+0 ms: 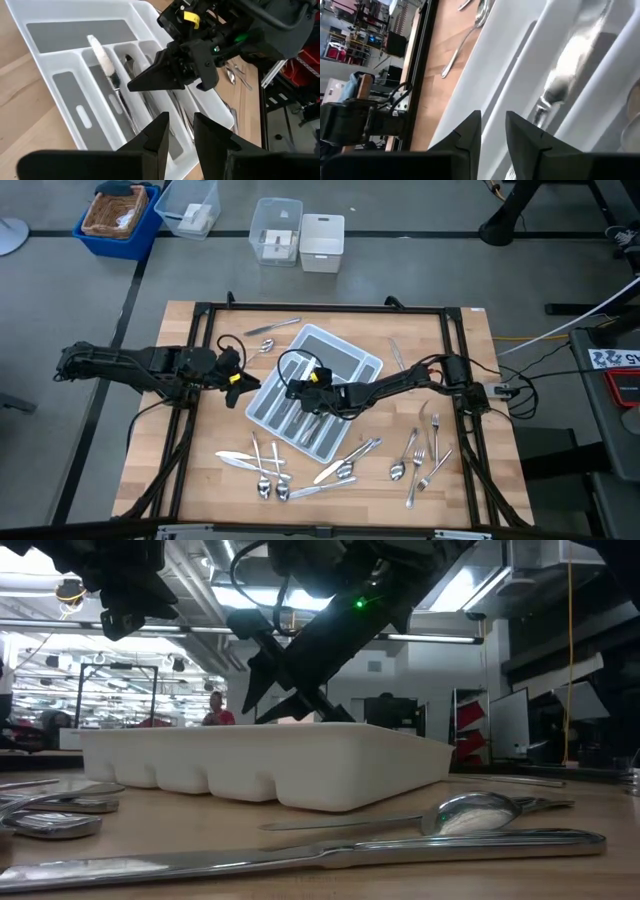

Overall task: Sort silverware
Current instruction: Put the silver knife into the white cutlery tray

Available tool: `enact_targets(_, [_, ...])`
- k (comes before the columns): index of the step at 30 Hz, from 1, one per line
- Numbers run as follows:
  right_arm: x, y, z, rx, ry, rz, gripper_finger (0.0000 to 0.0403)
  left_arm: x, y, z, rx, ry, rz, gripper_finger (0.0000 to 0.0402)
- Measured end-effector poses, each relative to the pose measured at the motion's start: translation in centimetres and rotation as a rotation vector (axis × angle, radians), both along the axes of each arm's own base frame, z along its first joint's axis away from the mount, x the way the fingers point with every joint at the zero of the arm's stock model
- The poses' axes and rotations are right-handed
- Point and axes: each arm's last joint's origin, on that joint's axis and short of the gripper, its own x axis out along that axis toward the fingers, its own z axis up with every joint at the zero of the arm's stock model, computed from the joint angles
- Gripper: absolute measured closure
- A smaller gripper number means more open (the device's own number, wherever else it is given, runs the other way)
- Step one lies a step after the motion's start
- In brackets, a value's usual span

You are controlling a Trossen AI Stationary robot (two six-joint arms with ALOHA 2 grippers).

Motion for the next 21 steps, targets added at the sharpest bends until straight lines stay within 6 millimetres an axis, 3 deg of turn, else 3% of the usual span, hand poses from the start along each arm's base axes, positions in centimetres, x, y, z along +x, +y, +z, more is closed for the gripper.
enact_targets(12, [0.0, 0.3, 1.0, 0.025, 0.016, 0.158, 0.0313, 0.0, 0.0, 0.0, -0.007, 0.001, 0.006, 0.0325])
enact_targets(21, [-1.5, -0.5, 7.1, -0.339, 0.087, 0.274, 0.0314, -0.4, 0.3, -0.6, -0.012, 0.065, 0.133, 0.0325])
